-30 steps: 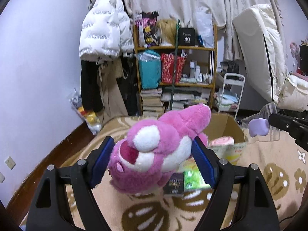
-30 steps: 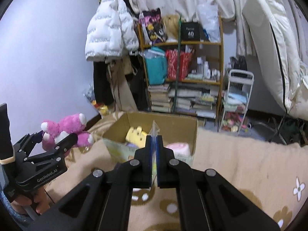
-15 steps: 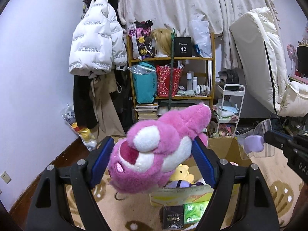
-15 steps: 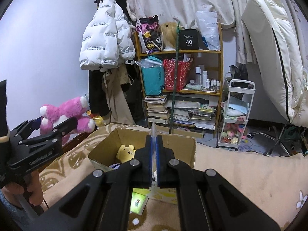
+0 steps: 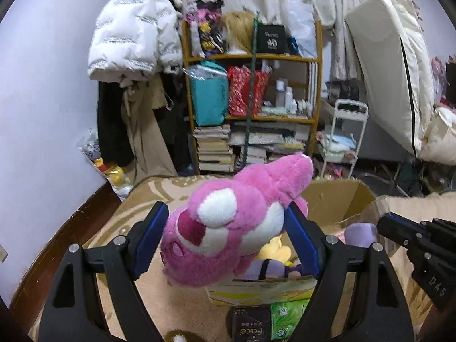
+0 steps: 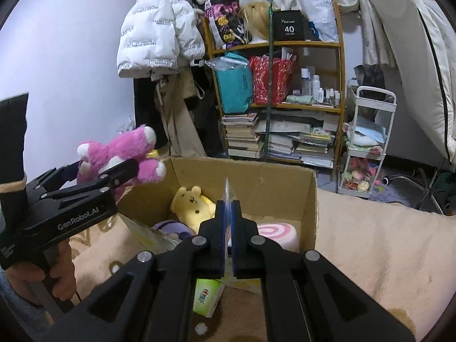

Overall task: Organize soft objects
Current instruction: 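Lift the pink plush with the left tool while the right tool carries the clear bag over the box, then open the left gripper to drop the pink plush in the box while the right releases the bag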

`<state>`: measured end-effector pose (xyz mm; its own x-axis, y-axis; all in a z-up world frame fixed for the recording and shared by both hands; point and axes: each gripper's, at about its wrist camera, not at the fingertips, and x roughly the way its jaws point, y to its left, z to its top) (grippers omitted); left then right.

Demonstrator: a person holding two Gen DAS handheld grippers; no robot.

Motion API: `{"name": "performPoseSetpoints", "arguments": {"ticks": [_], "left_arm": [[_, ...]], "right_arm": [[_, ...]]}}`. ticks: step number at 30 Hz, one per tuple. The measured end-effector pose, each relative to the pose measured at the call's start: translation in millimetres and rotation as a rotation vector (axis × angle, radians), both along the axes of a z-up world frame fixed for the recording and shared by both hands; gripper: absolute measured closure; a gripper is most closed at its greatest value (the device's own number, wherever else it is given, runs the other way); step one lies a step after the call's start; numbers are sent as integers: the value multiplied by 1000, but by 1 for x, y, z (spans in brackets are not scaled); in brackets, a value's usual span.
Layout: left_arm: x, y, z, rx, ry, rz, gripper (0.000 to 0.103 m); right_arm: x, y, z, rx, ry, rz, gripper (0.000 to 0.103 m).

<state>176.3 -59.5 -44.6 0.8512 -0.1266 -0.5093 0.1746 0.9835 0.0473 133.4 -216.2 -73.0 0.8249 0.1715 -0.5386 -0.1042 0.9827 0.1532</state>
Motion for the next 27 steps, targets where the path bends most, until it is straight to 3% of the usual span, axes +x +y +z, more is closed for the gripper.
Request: {"name": "performPoseSetpoints", "arguments": {"ticks": [11,19,23,27], "left_arm": [[3,-17,-15,62,32,-56,19],[0,-11,-13,50,43,-40,11],[-3,-8,-11,102,43,-11,10],[-6,2,-6,75,49,17,6]], "right_arm": [[7,-4,-15,-12,29,-16,98],[7,-9,-14,-9,24,-24,97],[5,-10,-12,-17,24,-25,96],[1,-9,-9,-25,19,-23,96]]}}
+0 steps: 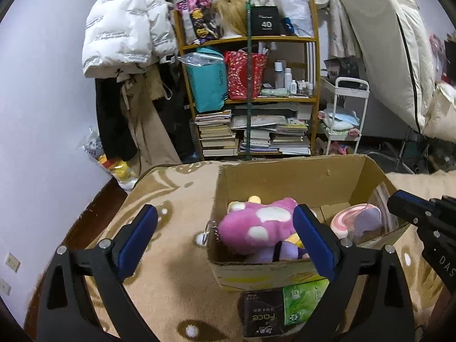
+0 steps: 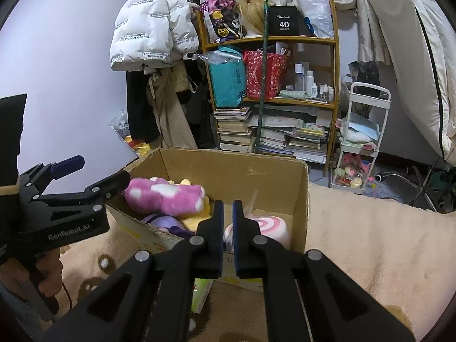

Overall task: Organize soft objects
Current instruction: 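Open the left gripper to drop the pink plush in the box while the right releases the bag, then withdraw both open tools from the box toward the black card and green packet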

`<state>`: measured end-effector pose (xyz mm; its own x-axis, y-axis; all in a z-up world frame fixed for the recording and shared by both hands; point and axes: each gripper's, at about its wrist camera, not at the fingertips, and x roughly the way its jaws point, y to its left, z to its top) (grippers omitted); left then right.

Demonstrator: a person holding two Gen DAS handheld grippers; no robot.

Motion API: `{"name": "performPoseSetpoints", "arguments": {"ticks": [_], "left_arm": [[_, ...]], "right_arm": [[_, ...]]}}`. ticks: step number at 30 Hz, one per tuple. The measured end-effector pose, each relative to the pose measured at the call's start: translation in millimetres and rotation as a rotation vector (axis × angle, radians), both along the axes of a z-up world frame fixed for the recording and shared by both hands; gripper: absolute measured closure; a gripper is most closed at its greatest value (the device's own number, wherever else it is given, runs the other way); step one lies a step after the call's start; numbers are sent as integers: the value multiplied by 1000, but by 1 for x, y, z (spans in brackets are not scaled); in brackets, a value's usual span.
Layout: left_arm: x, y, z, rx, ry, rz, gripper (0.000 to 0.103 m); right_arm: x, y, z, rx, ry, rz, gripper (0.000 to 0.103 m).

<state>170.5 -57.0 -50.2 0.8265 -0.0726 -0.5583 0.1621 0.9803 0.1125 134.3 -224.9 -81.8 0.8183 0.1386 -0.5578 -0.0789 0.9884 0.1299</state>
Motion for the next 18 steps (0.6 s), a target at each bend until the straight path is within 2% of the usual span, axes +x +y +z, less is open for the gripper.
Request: {"name": "performPoseSetpoints", "arguments": {"ticks": [2,4,6,14,17,18], "left_arm": [[-3,3,2,-1,-4,12,5],[-6,6,4,9,-4,21,5],[-8,9,5,10,1,19,4],[-22,19,7,-11,53,32,3],[-28,20,6,18,65,28,2],[-30,21,6,23,71,30,1]], "right_arm": [[-2,2,3,2,-4,-4,94],[-5,2,5,8,-6,-5,82],[-8,2,7,10,-18,-10,61],[-17,9,14,2,-13,-8,55],[-22,14,15,7,6,4,42],[-25,16,15,4,8,9,40]]}}
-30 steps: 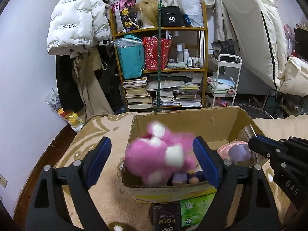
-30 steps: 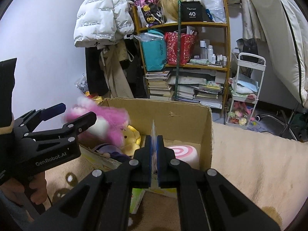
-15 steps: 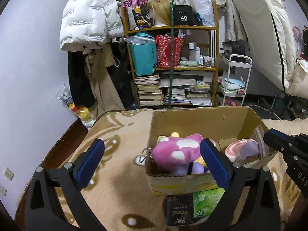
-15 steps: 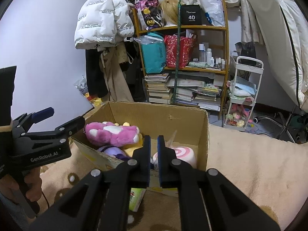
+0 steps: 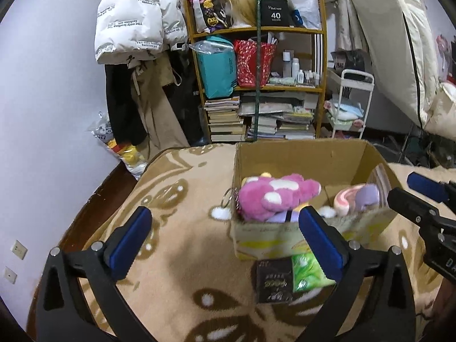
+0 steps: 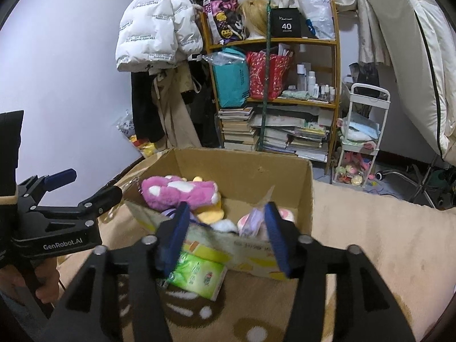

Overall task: Organize soft objects
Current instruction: 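Withdraw both open tools from the box toward the black card and green packet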

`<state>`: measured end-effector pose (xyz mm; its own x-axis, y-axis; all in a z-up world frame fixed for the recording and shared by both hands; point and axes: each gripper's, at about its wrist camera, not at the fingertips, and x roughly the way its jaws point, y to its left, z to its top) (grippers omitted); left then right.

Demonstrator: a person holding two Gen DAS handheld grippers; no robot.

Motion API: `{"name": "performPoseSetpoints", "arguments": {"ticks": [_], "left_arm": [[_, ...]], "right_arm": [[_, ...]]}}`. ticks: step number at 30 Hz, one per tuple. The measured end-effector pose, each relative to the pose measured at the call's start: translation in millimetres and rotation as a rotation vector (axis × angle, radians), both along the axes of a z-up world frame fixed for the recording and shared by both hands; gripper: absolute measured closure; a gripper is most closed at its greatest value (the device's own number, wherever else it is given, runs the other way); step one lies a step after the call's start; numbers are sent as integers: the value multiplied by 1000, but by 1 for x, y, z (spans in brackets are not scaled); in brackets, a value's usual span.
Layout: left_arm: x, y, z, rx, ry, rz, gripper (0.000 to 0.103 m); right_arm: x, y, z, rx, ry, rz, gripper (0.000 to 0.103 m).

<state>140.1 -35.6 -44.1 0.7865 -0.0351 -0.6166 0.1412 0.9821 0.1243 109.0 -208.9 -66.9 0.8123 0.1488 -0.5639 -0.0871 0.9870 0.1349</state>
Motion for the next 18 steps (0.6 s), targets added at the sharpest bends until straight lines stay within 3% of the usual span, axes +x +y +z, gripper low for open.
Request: {"name": "performPoseSetpoints", "arguments": {"ticks": [3,9,18], "left_arm": [[-8,5,1,-15,20,8,1],[-20,15,6,-39,54,6,1],[-39,26,3,-49,120,14,1]], "right_arm": [[-7,6,0,-19,12,8,37],[-22,12,1,-30,18,0,11],[-40,28,-8,-74,83,45,6]]}}
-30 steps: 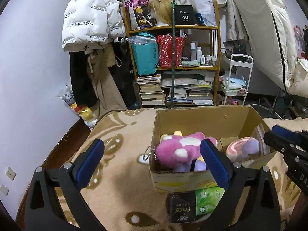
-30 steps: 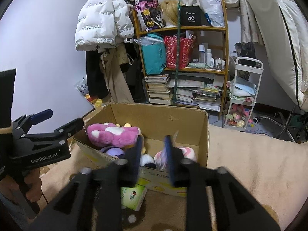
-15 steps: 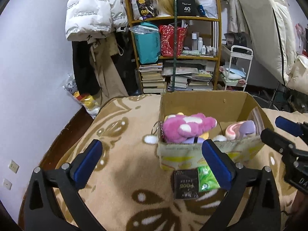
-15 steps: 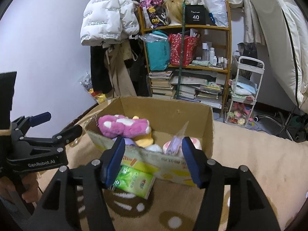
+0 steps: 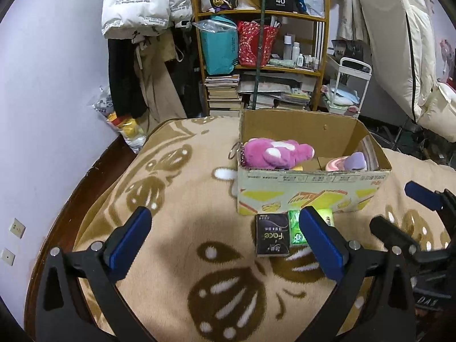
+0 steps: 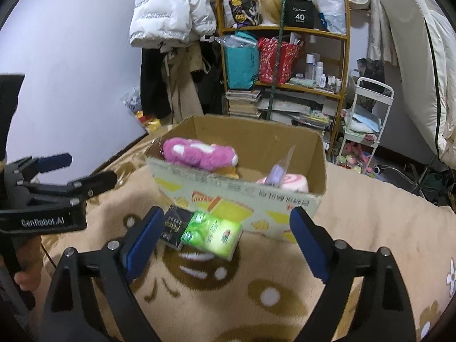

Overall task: Organize soft objects
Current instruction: 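Withdraw both open tools from the box toward the black card and green packet, then lower the left tool onto the black Face card while the right tool lowers onto the green tissue packet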

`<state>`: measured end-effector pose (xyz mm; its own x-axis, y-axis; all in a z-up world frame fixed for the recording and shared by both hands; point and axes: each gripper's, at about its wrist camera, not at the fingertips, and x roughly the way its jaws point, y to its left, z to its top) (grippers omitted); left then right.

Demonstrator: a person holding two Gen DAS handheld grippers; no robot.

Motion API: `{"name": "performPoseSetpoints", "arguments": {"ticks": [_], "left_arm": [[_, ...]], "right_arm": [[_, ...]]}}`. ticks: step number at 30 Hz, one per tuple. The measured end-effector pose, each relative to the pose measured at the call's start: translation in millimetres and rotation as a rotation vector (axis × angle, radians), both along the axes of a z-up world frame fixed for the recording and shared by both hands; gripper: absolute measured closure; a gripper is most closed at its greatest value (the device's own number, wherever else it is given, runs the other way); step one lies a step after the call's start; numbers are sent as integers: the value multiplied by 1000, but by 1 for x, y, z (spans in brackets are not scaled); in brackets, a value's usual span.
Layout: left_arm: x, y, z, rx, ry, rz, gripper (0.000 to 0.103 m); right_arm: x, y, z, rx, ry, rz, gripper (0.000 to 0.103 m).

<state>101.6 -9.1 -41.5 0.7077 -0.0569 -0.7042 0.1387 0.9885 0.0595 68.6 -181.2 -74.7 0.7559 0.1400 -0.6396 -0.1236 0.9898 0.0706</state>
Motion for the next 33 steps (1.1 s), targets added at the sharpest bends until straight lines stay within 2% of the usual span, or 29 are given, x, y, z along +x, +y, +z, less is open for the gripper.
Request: {"name": "performPoseSetpoints", "arguments": {"ticks": [2,8,13,26,33], "left_arm": [[-2,2,-1,-9,14,-2,1],[3,8,-8,-34,68,-3,1],[12,14,-14,-65,81,2,1],[63,20,-57,-169,253,12,1],[83,13,-79,-162,322,-19,2]], "right_arm": [[-4,3,-1,-15,-2,4,0],[-6,7,-5,-39,17,16,0],[1,9,-17,-48,56,26,0],[33,16,-58,-36,157,44,0],[47,19,-80,-12,208,59,0]]}}
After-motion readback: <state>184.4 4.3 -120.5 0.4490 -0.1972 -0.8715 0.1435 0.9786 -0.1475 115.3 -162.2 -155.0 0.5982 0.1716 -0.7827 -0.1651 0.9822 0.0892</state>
